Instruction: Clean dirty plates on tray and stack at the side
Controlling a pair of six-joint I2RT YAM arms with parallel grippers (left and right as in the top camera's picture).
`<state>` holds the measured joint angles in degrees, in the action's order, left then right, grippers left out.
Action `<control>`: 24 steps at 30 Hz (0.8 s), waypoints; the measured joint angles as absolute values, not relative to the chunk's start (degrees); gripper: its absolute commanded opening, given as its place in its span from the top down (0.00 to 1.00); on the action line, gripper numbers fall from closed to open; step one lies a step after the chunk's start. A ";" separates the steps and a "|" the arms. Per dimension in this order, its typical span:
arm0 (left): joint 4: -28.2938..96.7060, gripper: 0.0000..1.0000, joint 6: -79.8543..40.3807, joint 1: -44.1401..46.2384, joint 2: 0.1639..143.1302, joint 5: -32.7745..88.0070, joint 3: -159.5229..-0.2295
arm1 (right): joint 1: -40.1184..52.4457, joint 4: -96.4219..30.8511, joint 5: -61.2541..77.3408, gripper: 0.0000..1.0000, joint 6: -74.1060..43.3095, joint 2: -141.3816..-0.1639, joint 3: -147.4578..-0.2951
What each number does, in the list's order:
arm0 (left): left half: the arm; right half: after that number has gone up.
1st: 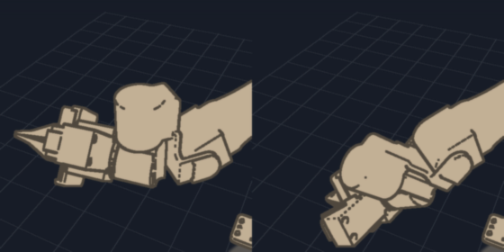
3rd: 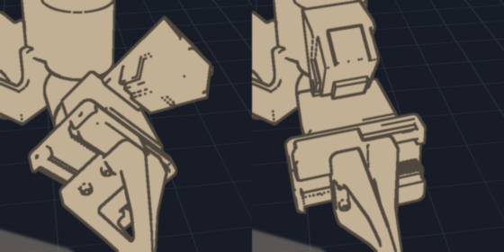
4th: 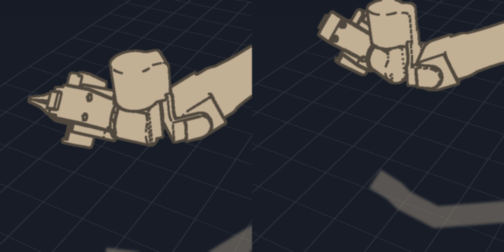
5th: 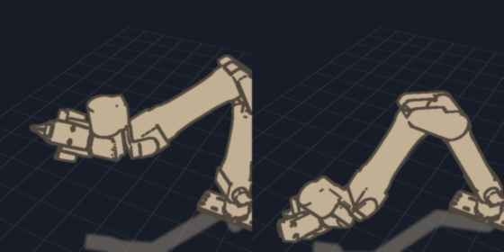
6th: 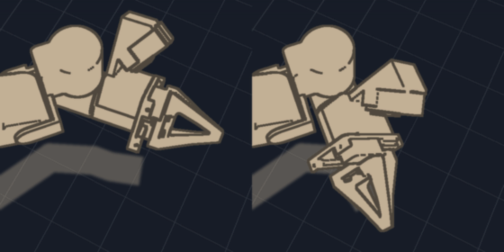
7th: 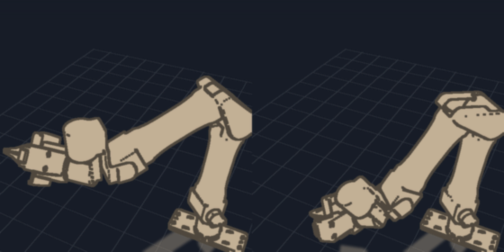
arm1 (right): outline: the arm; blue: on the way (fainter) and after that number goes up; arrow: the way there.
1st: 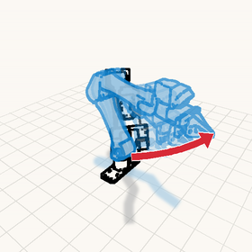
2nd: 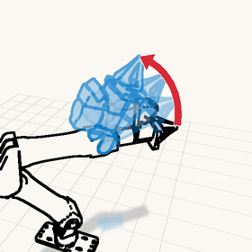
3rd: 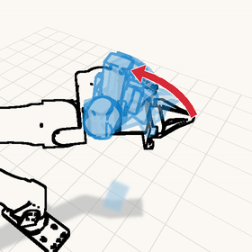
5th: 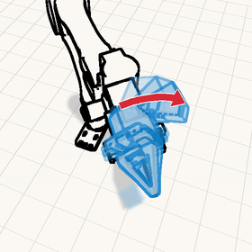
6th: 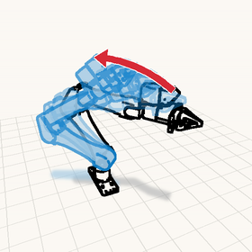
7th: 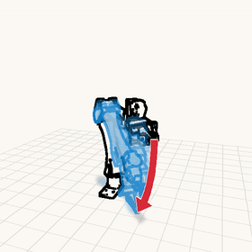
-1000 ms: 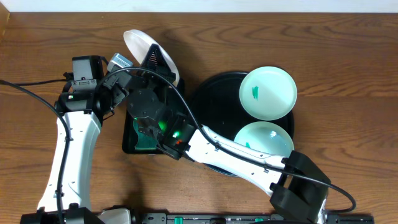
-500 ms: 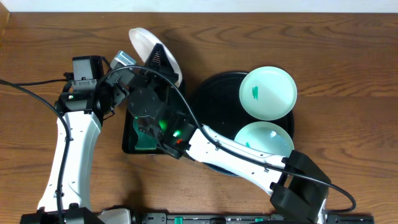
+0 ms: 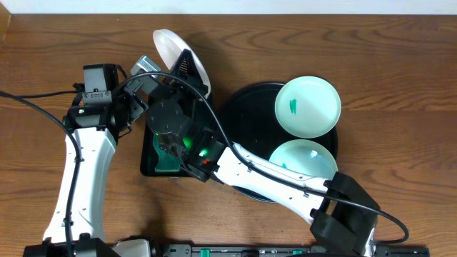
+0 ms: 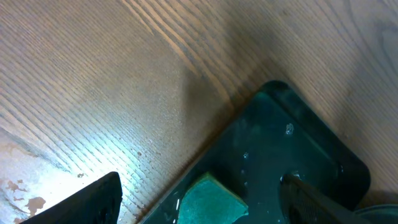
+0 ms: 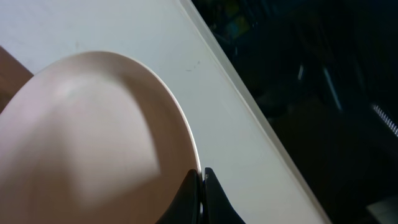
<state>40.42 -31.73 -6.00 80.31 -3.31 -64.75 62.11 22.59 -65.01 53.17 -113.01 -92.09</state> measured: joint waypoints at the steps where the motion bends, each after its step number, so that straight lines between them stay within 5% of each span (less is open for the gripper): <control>1: 40.42 0.20 -31.73 -6.00 80.31 -3.31 -64.75 | 62.11 22.59 -65.08 0.99 52.56 -113.01 -92.09; 15: 40.42 0.20 -31.73 -6.00 80.31 -3.33 -64.75 | 62.11 21.98 -67.16 0.99 42.78 -113.01 -92.09; 24: 40.40 0.20 -31.73 -6.00 80.31 -3.33 -64.75 | 60.64 6.37 -66.19 0.99 28.95 -113.06 -92.25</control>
<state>40.40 -31.73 -6.00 80.31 -3.33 -64.75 60.64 6.37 -66.19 28.95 -113.06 -92.25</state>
